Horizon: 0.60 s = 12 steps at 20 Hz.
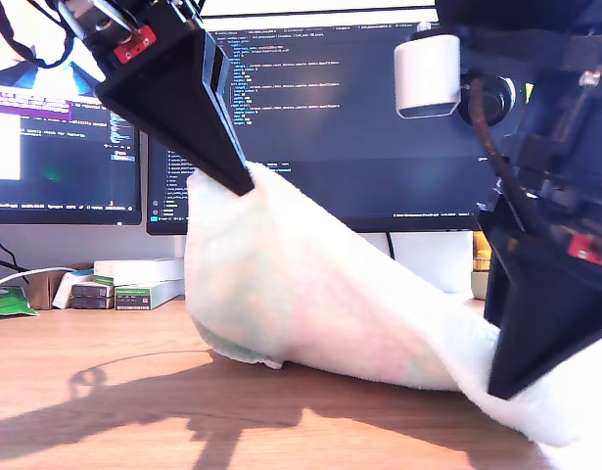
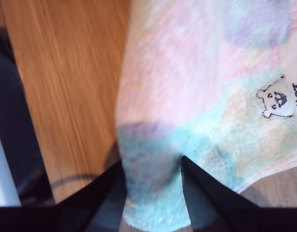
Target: Fold the tea towel to a neat square and place it to the right
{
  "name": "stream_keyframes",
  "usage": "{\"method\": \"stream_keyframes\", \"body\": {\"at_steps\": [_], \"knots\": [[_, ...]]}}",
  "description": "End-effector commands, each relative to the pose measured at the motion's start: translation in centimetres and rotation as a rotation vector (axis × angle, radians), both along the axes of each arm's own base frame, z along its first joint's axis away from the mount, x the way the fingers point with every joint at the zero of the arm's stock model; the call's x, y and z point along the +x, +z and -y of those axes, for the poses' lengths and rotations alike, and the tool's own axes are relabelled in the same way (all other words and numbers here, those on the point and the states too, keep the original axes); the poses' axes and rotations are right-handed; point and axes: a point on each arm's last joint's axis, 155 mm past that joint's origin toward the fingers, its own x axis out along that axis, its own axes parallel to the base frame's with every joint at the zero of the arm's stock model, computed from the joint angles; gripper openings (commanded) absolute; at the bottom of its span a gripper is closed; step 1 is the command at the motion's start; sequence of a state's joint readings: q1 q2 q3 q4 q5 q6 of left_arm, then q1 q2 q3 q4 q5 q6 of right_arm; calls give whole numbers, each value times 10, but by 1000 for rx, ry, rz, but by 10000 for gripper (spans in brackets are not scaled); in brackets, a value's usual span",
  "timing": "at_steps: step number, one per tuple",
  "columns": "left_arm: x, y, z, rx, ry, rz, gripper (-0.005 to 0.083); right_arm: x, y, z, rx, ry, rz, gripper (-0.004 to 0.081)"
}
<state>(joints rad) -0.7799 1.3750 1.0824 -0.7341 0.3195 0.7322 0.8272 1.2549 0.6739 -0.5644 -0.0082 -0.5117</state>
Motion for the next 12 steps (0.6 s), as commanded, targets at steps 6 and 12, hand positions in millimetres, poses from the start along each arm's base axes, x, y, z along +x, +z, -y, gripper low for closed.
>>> {"method": "stream_keyframes", "body": {"at_steps": [6,12], "knots": [[2,14,3,-36,5,12,-24,-10,-6,-5,9,-16,-68,232],[6,11,-5,-21,44,-7,-24,-10,-19,1,-36,-44,-93,-13]]}}
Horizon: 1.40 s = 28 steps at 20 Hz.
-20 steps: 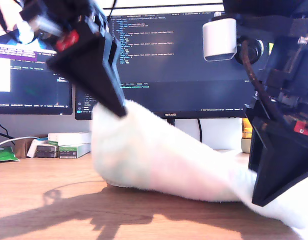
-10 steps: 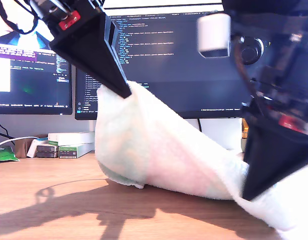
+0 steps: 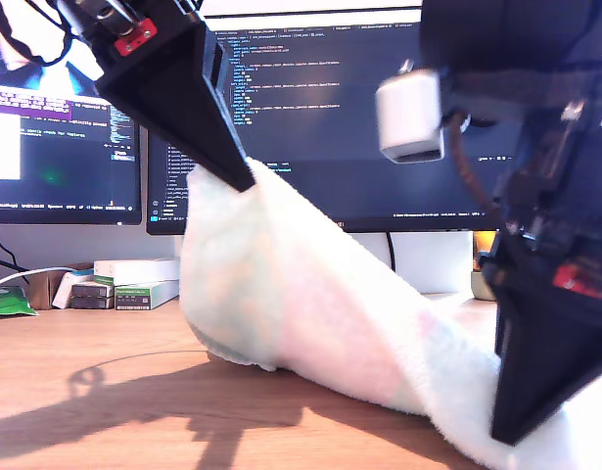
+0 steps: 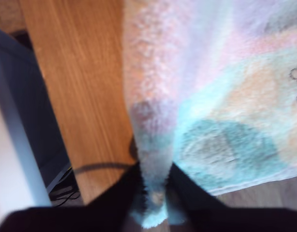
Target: Fold the tea towel to a neat square and place it to the right
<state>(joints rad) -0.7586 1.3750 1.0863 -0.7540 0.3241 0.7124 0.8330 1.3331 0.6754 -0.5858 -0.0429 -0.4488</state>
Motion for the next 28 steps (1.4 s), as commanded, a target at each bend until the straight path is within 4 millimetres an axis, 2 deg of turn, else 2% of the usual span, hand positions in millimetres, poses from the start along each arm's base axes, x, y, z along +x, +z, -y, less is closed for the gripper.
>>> {"method": "stream_keyframes", "body": {"at_steps": [1,4,6,10,13,16,18,23,26,28], "knots": [[4,10,-1,-19,15,12,-24,9,3,4,-29,-19,45,-13],[7,10,-4,-15,25,17,-24,23,7,17,-100,-47,114,-13],[15,9,-9,10,54,45,-24,37,21,20,-133,-65,172,-13],[42,10,-25,67,160,130,-24,64,69,16,-159,-91,277,-13],[50,18,-33,82,200,165,-24,70,102,14,-165,-94,295,-13],[49,34,-35,48,223,187,-24,76,125,10,-148,-101,321,-13],[58,48,-37,21,249,244,-24,90,138,8,-147,-101,395,-13],[99,72,-50,-43,322,368,-24,142,170,4,-31,-179,560,-13],[127,97,-54,-92,322,505,-24,172,195,4,64,-244,661,-13],[142,113,-56,-143,326,565,-24,185,204,0,97,-258,707,-13]]}}
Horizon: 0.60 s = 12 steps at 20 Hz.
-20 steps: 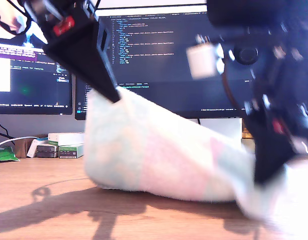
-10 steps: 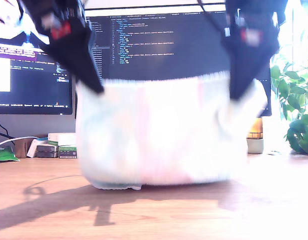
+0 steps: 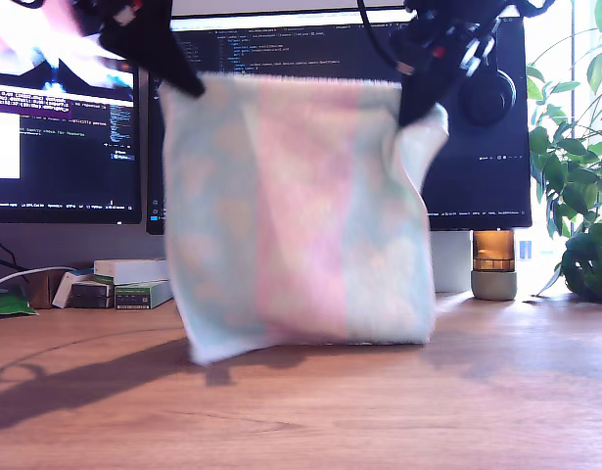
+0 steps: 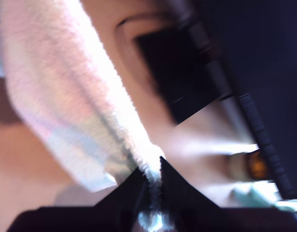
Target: Fold the tea towel to a neat square and place it to the right
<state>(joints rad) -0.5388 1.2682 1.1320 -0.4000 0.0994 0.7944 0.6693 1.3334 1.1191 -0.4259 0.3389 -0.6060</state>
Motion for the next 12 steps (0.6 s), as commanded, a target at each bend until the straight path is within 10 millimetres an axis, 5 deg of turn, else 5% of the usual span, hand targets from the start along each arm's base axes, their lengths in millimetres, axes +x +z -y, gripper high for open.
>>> {"method": "stream_keyframes", "body": {"at_steps": [1,9,12], "knots": [[17,6,-4,-19,7,43,-24,12,2,-7,3,6,33,-13],[66,13,-26,-63,67,137,-24,73,27,-10,38,-66,153,-13],[67,9,-31,-68,63,115,-24,79,46,-15,73,-61,174,-13]]}}
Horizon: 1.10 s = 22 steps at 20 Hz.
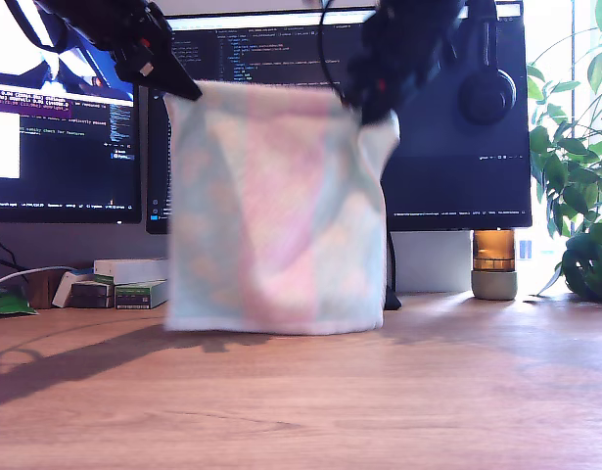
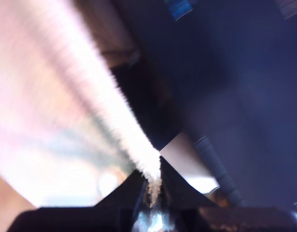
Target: Fold the tea towel to a neat square and place it to the right
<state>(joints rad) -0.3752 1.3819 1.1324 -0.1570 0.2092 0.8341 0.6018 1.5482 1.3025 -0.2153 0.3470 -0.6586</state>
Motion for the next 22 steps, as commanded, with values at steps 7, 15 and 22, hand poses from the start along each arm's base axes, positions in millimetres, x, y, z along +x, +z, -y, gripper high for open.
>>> {"method": "stream_keyframes", "body": {"at_steps": [7,15,22], "knots": [[-30,-39,4,5,-68,-212,-24,-38,-51,6,-6,25,-281,-13],[-63,-61,20,5,-142,-364,-24,-72,-82,6,-18,71,-471,-13],[20,-3,5,-80,-32,7,-24,-31,-43,-3,145,11,-283,-13]]}}
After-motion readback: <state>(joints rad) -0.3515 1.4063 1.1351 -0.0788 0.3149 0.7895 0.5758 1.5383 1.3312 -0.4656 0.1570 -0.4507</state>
